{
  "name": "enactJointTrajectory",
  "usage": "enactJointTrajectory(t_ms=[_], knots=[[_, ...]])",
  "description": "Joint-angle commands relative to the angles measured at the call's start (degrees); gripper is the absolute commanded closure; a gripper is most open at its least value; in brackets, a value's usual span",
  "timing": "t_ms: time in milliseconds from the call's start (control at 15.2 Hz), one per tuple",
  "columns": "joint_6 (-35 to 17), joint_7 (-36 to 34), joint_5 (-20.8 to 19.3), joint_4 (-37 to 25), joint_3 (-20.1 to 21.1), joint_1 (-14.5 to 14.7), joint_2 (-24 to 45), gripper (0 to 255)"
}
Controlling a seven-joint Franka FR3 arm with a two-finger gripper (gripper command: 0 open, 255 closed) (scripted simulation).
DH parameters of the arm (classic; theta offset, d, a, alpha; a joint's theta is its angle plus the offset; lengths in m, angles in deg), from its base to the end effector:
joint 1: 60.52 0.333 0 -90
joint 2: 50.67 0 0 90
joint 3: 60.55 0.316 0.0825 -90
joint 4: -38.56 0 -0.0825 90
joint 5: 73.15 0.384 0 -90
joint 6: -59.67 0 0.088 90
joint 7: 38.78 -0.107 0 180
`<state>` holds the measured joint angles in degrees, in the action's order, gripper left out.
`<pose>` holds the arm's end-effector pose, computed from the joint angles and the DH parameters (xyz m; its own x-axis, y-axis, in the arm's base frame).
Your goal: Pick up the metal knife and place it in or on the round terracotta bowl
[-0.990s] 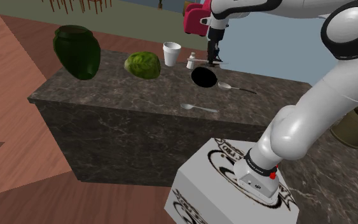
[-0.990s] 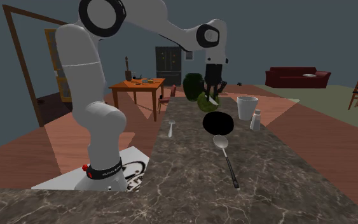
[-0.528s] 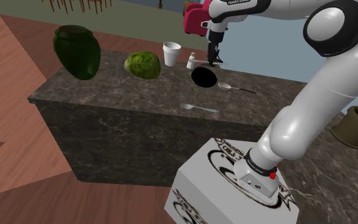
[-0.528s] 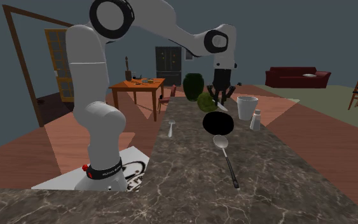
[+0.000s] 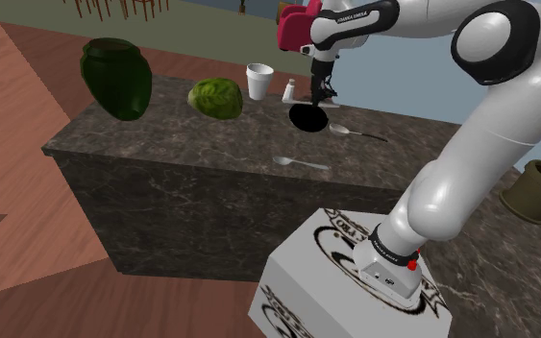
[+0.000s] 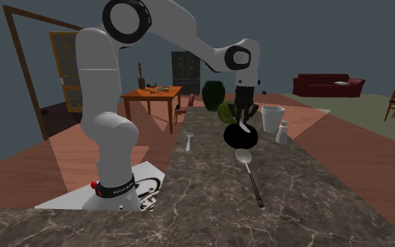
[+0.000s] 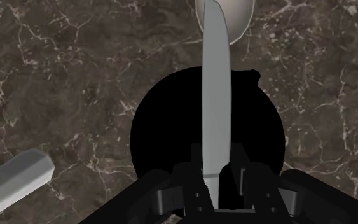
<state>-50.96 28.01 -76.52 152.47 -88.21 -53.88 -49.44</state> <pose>0.5133 -0.2003 0.4466 0.6771 0.7306 -0.0884 0.7299 -0.6820 -0.0458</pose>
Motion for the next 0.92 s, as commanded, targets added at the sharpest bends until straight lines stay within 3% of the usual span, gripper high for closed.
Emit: enactJointTrajectory(t_ms=[0,594,660,858], knots=[[-1.5,0.1,0.2,1.1,-0.1,-0.1,0.4,255],[-1.9,0.1,0.2,1.4,-0.1,-0.1,0.6,255],[-1.9,0.1,0.2,1.4,-0.1,-0.1,0.6,0],[-1.9,0.1,0.2,1.4,-0.1,-0.1,0.6,0]])
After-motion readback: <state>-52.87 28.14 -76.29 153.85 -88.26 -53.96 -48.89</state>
